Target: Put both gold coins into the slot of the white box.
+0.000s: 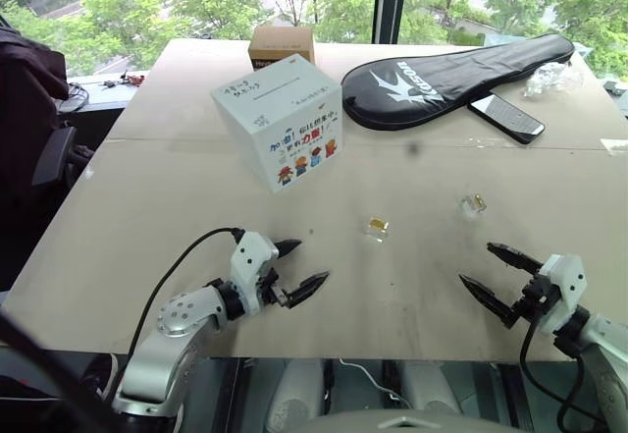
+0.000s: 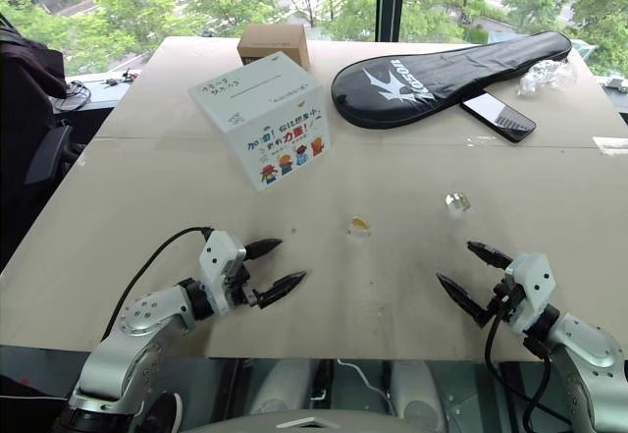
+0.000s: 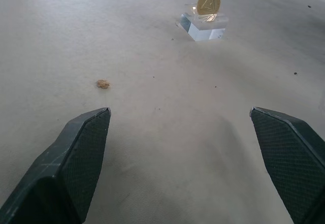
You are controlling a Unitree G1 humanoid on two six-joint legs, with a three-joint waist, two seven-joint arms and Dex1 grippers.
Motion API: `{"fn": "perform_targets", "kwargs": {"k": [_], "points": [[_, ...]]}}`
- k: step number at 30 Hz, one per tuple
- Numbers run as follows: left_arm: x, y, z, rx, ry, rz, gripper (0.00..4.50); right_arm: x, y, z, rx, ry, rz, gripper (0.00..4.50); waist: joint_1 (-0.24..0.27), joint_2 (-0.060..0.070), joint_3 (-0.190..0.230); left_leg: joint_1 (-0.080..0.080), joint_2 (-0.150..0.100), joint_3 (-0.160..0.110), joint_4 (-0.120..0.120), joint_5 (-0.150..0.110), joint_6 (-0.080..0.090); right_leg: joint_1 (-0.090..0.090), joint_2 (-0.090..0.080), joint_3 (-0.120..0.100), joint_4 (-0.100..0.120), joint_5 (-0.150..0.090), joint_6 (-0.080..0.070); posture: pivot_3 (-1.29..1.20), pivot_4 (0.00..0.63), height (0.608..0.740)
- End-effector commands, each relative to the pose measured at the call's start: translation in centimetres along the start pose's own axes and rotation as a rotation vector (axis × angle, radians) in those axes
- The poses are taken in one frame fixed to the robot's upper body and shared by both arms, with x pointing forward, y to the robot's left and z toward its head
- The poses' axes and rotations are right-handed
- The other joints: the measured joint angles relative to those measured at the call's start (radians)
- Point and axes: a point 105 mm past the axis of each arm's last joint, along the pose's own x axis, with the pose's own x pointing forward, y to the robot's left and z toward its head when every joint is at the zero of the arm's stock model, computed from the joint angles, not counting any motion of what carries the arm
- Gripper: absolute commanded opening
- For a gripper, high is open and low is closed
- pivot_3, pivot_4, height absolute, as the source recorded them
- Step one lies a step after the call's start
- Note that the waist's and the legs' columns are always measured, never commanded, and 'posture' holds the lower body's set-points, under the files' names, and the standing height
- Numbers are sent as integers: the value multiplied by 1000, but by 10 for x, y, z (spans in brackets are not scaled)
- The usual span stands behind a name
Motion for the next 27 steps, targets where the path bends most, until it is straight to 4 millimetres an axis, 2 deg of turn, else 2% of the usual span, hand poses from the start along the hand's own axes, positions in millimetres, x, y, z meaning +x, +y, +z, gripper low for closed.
{"fn": "perform_targets", "kwargs": {"k": [1,11,15,18,22,27], "points": [[1,-1,8,23,-31,-15,4500,-2,-5,8,-39,-25,-23,4458,0,0,0,0,0,0,0,0,0,0,0,0,0,0,0,0,150,740],[-1,0,9,16,-40,-9,4500,5,-11,6,-48,-19,-36,4458,0,0,0,0,0,0,0,0,0,0,0,0,0,0,0,0,150,740],[-1,1,15,20,-67,-8,4500,12,-22,14,-16,-72,-113,4458,-1,0,0,0,0,0,0,0,0,0,0,0,0,0,0,0,150,740],[0,-1,26,15,-106,-38,4500,19,-43,27,39,-151,-252,4458,-2,0,0,0,0,0,0,0,0,0,0,1,1,0,0,0,150,740],[1,-8,47,0,-171,-113,4500,33,-59,38,-12,-170,-346,4458,0,0,0,0,0,0,0,0,0,0,0,0,1,1,1,0,150,740],[6,-19,79,37,-238,-229,4500,57,-71,38,-40,-121,-387,4458,-1,0,0,0,-1,1,1,0,0,0,1,0,1,1,2,0,150,740]]}}
